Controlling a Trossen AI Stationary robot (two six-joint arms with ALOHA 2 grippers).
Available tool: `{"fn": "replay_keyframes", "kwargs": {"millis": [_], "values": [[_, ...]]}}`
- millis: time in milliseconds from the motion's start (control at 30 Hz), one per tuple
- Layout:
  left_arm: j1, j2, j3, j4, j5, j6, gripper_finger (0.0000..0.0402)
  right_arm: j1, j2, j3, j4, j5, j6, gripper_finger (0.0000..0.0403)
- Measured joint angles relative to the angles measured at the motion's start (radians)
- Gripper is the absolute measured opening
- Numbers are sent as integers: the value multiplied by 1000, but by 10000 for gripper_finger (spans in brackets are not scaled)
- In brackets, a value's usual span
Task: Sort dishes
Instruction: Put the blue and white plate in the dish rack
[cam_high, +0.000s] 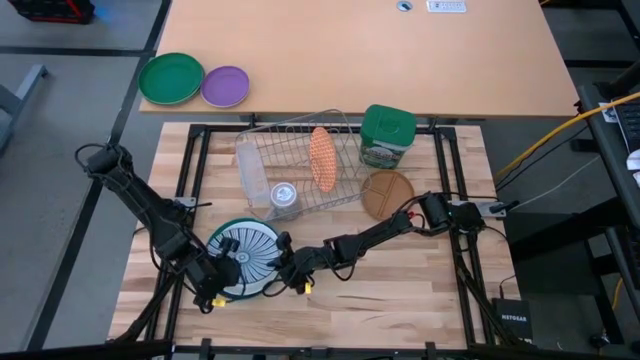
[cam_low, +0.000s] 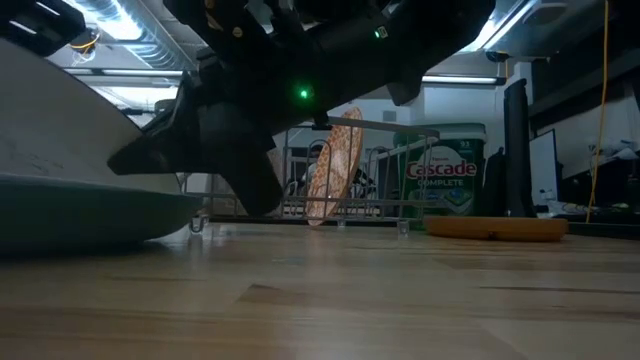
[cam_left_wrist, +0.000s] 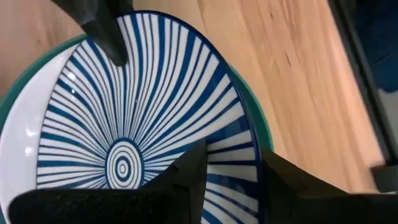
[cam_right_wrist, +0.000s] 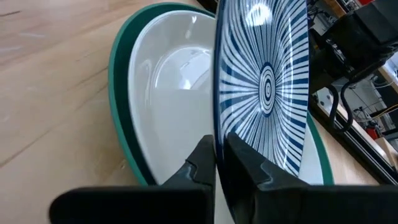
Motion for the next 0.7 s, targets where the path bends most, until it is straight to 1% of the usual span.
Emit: {"fn": "replay_keyframes", "kwargs": {"millis": [100, 233, 400, 600, 700], "values": [[-6, 32, 1, 2, -8, 46, 98, 0, 2, 0, 0, 8, 1, 20], [-22, 56, -1, -5, -43, 67, 98, 1, 2, 10, -31, 27, 1, 21], [-38, 58, -2, -7, -96, 16, 98, 1, 2, 12, -31, 27, -1, 20], [-38, 58, -3, -4, -102, -27, 97, 1, 2, 13, -35, 25, -5, 20], [-40, 58, -3, -3, -111, -53, 83, 1, 2, 13, -34, 25, -37, 21]]}}
